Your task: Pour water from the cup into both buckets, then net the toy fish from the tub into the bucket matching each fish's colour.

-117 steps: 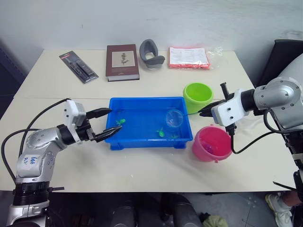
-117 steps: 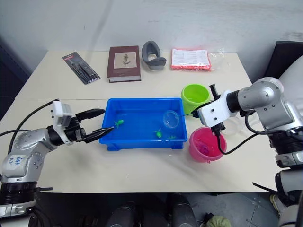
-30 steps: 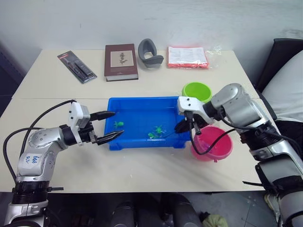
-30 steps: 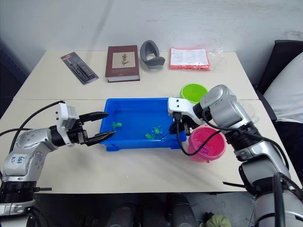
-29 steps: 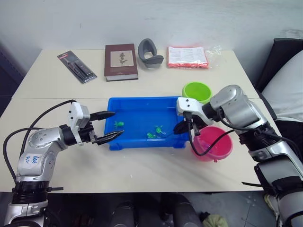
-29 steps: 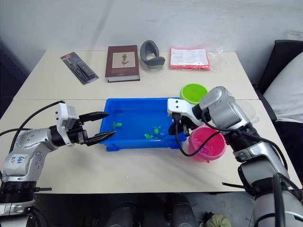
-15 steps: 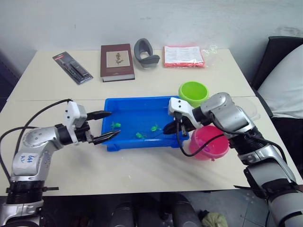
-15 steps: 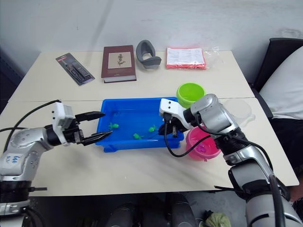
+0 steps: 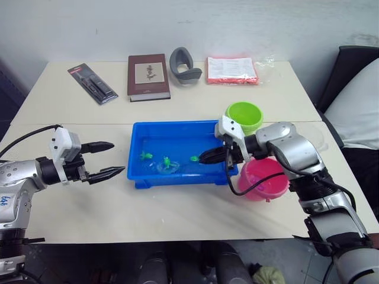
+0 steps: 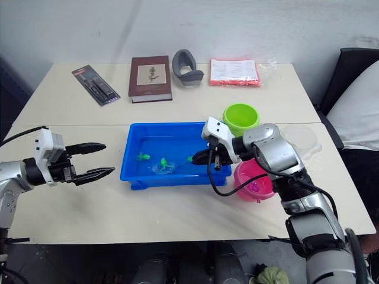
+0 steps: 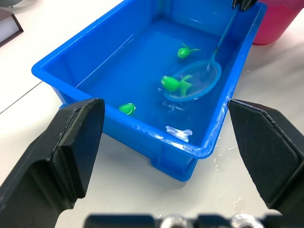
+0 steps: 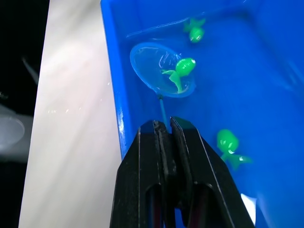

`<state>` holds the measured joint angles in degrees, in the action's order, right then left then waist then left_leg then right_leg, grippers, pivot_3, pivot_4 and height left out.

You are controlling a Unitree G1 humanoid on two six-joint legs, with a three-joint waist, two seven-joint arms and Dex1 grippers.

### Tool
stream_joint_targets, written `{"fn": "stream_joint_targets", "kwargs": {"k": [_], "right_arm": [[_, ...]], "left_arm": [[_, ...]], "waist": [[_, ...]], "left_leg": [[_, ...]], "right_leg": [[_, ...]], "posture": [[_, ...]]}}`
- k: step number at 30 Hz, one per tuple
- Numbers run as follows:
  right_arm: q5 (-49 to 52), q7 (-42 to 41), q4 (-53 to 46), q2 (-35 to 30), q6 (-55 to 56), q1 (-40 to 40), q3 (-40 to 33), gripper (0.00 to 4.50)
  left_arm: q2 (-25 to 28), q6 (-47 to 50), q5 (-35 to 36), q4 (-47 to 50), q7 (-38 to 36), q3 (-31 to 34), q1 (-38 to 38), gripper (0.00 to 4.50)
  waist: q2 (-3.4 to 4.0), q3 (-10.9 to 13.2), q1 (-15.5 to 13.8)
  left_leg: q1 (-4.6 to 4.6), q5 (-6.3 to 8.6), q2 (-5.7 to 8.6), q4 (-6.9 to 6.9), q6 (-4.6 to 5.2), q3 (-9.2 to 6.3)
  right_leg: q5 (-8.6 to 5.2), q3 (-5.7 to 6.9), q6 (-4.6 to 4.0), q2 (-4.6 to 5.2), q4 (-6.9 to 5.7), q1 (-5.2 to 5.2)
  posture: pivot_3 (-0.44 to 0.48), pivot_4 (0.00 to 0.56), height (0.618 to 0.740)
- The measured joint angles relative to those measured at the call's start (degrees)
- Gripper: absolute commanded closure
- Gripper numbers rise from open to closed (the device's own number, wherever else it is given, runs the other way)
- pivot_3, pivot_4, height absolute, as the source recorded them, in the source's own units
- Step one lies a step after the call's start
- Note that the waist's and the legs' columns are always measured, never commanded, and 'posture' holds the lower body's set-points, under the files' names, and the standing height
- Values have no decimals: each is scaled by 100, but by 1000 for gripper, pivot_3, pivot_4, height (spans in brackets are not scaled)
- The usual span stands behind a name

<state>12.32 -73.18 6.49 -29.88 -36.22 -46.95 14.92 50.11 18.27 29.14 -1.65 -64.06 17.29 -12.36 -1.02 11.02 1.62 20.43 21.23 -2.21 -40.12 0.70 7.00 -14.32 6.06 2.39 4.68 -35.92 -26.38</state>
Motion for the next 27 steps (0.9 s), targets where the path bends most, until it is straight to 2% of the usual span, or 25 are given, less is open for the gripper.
{"fn": "stream_joint_targets", "kwargs": {"k": [8, 14, 20, 27], "right_arm": [[463, 142, -538, -87, 381, 531, -552, 4500], [532, 284, -1081, -180, 1726, 1009, -969, 4500], [265, 579, -1112, -478, 2609, 1684, -1116, 4500], [15, 980, -846, -872, 3291, 1849, -1508, 4500]], "left_arm": [[-25, 160, 98, 218, 58, 39, 74, 55], [-211, 376, 328, 558, 291, 87, 16, 55], [-447, 423, 384, 697, 516, 76, -62, 55], [-671, 422, 387, 780, 703, -25, -177, 55]], "waist": [[0, 0, -1], [-1, 0, -6], [-1, 0, -11], [-1, 0, -10]], "left_leg": [[0, 0, -1, 2, 0, 3], [-3, 1, 0, 3, -1, 4], [-4, 0, 2, 2, 0, 7], [-9, -1, 1, 3, -2, 11]], "right_leg": [[0, -3, 0, -1, 0, -2], [0, -5, 0, -2, 0, 1], [0, -8, 0, -2, -2, 0], [0, -12, 0, -5, -4, 1]], "posture": [[0, 150, 740], [0, 150, 740], [0, 150, 740], [0, 150, 740]]}}
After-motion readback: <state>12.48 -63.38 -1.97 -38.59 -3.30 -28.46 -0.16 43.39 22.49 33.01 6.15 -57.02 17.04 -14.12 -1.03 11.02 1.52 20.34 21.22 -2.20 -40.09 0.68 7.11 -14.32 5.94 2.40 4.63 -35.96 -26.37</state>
